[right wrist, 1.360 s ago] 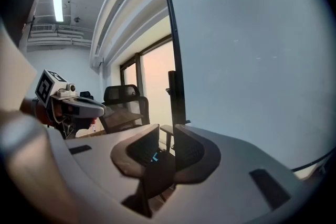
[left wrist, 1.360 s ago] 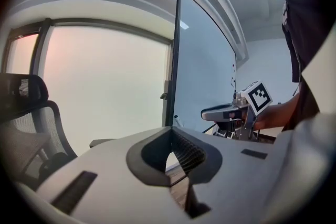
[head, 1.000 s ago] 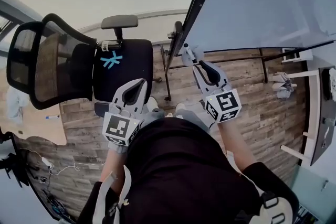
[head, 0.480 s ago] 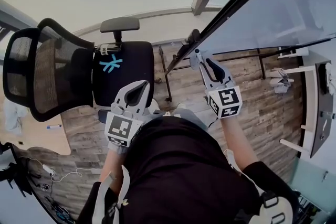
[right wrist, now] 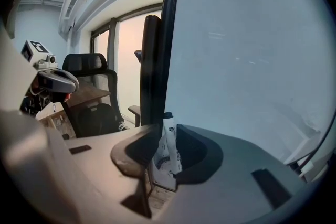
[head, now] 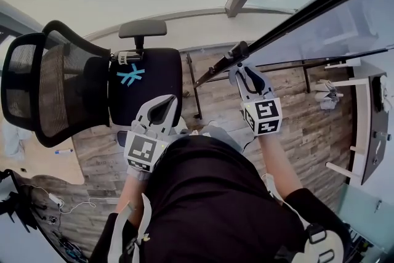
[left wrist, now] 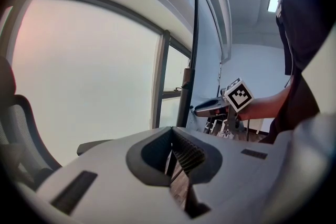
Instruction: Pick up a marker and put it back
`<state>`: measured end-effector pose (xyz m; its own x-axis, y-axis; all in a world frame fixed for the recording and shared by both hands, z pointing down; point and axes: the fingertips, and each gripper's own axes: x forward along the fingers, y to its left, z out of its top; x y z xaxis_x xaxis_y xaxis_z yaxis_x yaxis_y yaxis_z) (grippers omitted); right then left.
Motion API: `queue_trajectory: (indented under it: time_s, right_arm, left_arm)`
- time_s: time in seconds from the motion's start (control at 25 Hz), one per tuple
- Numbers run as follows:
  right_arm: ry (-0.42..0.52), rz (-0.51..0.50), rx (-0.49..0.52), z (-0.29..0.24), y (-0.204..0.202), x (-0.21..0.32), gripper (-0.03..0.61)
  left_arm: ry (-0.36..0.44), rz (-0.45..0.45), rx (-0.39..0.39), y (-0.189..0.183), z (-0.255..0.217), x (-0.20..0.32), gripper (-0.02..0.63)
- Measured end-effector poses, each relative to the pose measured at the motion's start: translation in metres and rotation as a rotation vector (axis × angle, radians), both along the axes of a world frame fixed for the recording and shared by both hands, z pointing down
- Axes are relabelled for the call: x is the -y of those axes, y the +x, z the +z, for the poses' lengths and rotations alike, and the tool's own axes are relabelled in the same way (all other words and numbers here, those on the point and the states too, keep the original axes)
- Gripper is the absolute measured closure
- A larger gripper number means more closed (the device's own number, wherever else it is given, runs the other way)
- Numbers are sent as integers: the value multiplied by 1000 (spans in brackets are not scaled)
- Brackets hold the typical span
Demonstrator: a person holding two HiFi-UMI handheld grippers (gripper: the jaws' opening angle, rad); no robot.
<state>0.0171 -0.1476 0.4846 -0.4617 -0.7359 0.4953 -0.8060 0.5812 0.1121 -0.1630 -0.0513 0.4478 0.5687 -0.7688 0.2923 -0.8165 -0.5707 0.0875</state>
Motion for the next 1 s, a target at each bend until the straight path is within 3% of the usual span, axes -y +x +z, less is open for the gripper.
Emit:
queue_trajectory:
  time_s: [0.64,1.0]
  right_arm:
    - [0,24,-86,8,-6,12,480]
    - [21,38,-71,2,-4,9,501]
  left_arm:
    - [-1,-10,-16,-12,3,-2,606]
    - [5,-4,-20,-7,2,-9,606]
